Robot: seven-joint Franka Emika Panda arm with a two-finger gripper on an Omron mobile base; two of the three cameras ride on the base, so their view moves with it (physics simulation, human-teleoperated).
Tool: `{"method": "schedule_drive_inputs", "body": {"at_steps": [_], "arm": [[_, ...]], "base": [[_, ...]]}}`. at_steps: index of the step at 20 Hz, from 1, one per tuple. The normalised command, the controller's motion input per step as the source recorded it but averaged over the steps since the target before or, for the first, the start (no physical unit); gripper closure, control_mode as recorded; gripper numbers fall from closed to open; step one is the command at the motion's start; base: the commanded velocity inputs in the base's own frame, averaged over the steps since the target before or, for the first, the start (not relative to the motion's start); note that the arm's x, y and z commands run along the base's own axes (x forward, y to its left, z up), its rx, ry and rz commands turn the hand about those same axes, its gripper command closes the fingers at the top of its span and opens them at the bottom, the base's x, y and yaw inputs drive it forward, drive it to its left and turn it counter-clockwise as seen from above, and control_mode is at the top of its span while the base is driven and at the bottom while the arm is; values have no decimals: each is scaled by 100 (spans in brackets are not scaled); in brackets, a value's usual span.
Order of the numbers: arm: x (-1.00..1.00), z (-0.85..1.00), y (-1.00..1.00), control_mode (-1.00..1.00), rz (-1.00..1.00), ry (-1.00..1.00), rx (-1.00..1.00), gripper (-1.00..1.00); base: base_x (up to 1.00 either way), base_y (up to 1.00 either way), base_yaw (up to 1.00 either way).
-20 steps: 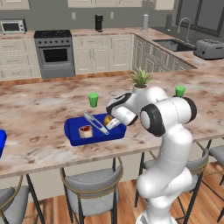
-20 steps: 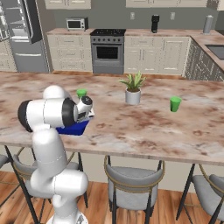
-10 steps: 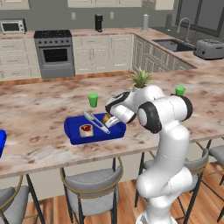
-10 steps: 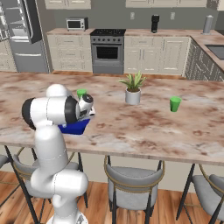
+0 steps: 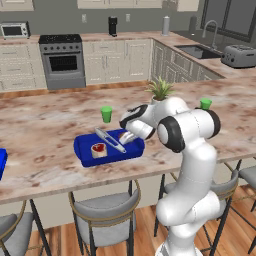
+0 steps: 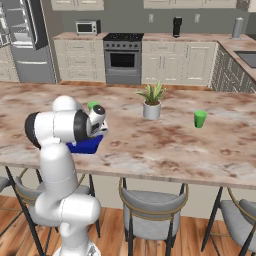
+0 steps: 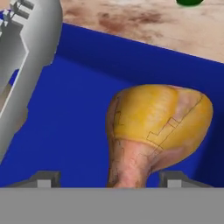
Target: Gather the eggplant and sweet potato from the fridge and place them on a tray on the dining counter. Then gather the steak and chicken drumstick from the fridge and place them on the other tray.
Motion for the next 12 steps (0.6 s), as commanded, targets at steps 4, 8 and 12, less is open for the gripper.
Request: {"method": "schedule_drive_inputs", "body": {"at_steps": [4, 8, 12], "arm": [[0, 32, 3, -100, 0, 0, -6, -100], [-6, 50, 4, -100, 0, 1, -6, -100], [-21, 55, 1, -100, 0, 0, -3, -100]], "base": [[0, 0, 0], [0, 0, 0], [0, 0, 0]]}}
